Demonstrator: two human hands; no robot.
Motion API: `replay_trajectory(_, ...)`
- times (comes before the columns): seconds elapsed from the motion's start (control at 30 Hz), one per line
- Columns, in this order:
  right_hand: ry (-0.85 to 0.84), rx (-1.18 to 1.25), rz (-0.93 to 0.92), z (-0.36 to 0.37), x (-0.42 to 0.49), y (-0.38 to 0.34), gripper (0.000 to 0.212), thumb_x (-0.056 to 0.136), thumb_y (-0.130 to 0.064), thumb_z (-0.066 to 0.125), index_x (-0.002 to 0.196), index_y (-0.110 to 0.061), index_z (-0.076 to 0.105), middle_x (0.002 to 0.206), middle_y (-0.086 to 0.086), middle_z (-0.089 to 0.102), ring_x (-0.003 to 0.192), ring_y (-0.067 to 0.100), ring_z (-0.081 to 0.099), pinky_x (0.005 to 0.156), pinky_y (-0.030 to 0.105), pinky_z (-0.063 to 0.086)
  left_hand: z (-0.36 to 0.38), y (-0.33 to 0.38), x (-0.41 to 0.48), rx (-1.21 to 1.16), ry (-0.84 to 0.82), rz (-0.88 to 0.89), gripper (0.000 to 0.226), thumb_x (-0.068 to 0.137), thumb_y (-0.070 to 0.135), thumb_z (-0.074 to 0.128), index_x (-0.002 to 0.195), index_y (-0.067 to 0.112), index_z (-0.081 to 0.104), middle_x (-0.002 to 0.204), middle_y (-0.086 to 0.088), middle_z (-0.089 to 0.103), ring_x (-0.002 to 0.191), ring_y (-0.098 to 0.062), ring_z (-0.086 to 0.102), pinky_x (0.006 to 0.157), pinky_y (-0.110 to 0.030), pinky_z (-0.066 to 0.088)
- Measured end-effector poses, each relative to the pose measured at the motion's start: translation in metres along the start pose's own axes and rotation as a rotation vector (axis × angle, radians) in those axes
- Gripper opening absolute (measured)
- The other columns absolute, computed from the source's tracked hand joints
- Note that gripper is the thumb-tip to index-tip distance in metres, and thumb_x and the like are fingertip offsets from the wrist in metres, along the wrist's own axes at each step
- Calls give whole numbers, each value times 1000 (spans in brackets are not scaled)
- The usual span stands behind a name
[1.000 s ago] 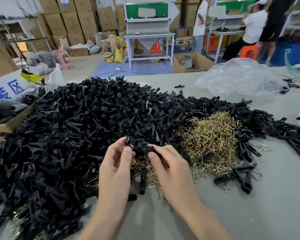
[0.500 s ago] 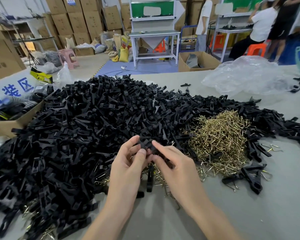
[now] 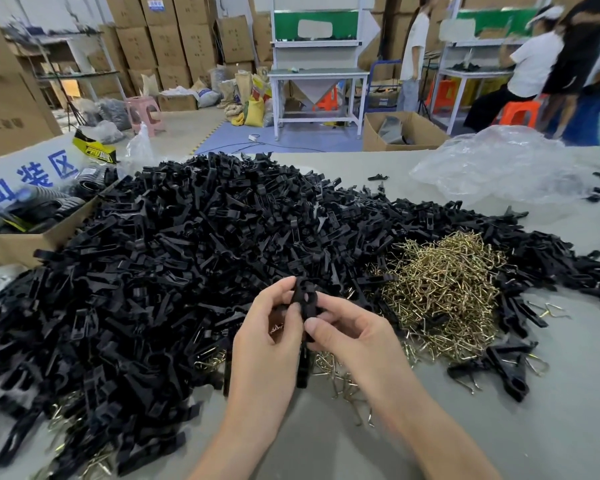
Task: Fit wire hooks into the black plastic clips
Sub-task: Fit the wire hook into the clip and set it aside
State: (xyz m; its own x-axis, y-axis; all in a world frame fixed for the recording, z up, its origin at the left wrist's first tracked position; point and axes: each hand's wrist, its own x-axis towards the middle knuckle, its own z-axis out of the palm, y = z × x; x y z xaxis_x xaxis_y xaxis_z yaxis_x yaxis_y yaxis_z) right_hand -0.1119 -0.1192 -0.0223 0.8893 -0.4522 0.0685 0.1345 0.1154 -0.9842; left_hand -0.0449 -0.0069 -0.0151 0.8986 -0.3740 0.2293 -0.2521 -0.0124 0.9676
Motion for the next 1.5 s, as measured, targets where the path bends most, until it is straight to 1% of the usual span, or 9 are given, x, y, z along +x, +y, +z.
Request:
replay_trajectory(0.13,36,106,47,-3,2,0,24,87,-6,75,105,-23,77,91,-2,72,92,13,71,85,32,60,0,2,-2,3,19,16,34,97,16,61,111,47,65,106,24,70,102,2,66,82,-9,49)
replay_trajectory(0.3,106,2,79,-9,3,-3,16,89,-20,75,104,-26,76,107,8,74,90,15,68,97,64,47,-1,5,-3,4,-19,30,29,96,22,62,108,47,69,95,21,72,83,6,66,69,-9,49)
replay_trajectory(0.37,76,-22,63,-11,2,-6,17,91,-20,73,106,-26,76,107,4,75,90,13,69,88,51,58,0,6,-4,27,-40,38,30,97,21,61,107,48,69,82,24,67,63,5,57,57,-9,43)
replay_trajectory(0.47,17,-45,37,-10,0,-8,20,93,-15,70,109,-25,77,106,6,75,93,14,69,81,24,57,0,6,-5,44,-39,49,30,97,18,61,104,45,71,80,26,67,62,2,58,57,-9,43)
replay_trajectory(0.9,1,-89,-7,-9,0,-10,22,91,-23,72,104,-40,78,103,3,77,87,13,66,89,34,56,0,2,-4,66,-67,61,29,99,19,58,103,45,70,101,20,73,86,-1,67,72,-11,49)
replay_trajectory(1.13,-29,-9,3,-12,-1,-12,32,83,-30,71,114,-36,75,101,14,71,82,13,65,82,28,57,-1,4,-6,42,-168,42,30,101,17,54,109,40,70,102,12,75,85,-20,71,78,-36,58)
replay_trajectory(1.27,-17,-9,-10,-12,0,-11,28,85,-32,69,112,-31,76,111,8,73,96,22,71,82,29,59,-3,5,-7,82,-160,106,32,103,22,48,120,43,65,112,18,71,96,4,67,78,-11,50)
replay_trajectory(1.37,83,57,-8,-16,4,-10,23,82,-36,68,103,-30,76,109,5,75,104,23,71,80,28,59,-6,0,-5,178,-125,70,49,97,50,39,146,44,38,119,33,63,104,7,64,84,-17,50)
replay_trajectory(1.5,222,175,-6,-26,8,-12,21,79,-38,69,97,-30,78,103,2,76,89,14,72,72,23,58,-13,-7,-1,512,-232,231,28,100,45,44,122,39,59,112,31,62,106,6,58,91,-17,43)
